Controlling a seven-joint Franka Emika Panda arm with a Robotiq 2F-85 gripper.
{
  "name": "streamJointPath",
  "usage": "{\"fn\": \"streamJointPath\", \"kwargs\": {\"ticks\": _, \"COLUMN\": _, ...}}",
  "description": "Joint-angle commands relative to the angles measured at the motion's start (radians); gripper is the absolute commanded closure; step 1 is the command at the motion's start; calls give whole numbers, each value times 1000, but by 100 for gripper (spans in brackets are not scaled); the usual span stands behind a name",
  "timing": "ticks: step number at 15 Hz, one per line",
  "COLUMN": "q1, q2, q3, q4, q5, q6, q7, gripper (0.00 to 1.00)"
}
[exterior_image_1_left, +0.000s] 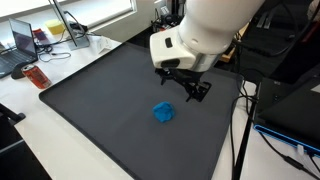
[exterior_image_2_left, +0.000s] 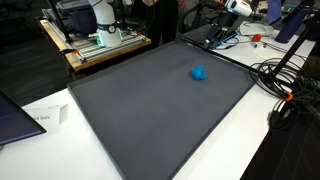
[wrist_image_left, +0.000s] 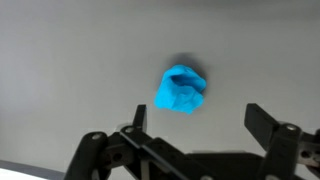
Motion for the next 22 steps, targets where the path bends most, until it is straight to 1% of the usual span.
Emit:
{"fn": "streamJointPath", "kwargs": {"ticks": 1, "q1": -26, "q2": 91, "q3": 8, "q4": 153, "q5": 42, "q6": -73, "q7": -100, "gripper": 0}}
{"fn": "streamJointPath", "kwargs": {"ticks": 2, "q1": -32, "q2": 102, "q3": 9, "q4": 169, "q5": 46, "q6": -71, "q7": -124, "gripper": 0}}
{"fn": "streamJointPath", "kwargs": {"ticks": 4, "q1": -64, "q2": 96, "q3": 18, "q4": 165, "q5": 70, "q6": -32, "q7": -193, "gripper": 0}}
{"fn": "streamJointPath", "kwargs": {"ticks": 6, "q1": -107, "q2": 63, "q3": 38, "q4": 122, "q5": 97, "q6": 7, "q7": -272, "gripper": 0}}
{"fn": "streamJointPath", "kwargs": {"ticks": 9, "q1": -157, "q2": -2, "q3": 46, "q4": 38, "q5": 133, "q6": 27, "q7": -348, "gripper": 0}}
{"fn": "streamJointPath", "kwargs": {"ticks": 11, "q1": -191, "q2": -56, "q3": 53, "q4": -35, "q5": 160, "q6": 55, "q7": -387, "gripper": 0}}
{"fn": "streamJointPath", "kwargs": {"ticks": 12, "q1": -203, "q2": -97, "q3": 49, "q4": -97, "q5": 177, "q6": 88, "q7": -410, "gripper": 0}}
{"fn": "streamJointPath", "kwargs": {"ticks": 15, "q1": -250, "q2": -185, "q3": 55, "q4": -227, "q5": 217, "q6": 173, "q7": -473, "gripper": 0}}
{"fn": "streamJointPath", "kwargs": {"ticks": 20, "q1": -308, "q2": -338, "q3": 47, "q4": -462, "q5": 272, "q6": 326, "q7": -519, "gripper": 0}}
{"fn": "streamJointPath", "kwargs": {"ticks": 22, "q1": -329, "q2": -405, "q3": 42, "q4": -560, "q5": 285, "q6": 404, "q7": -530, "gripper": 0}}
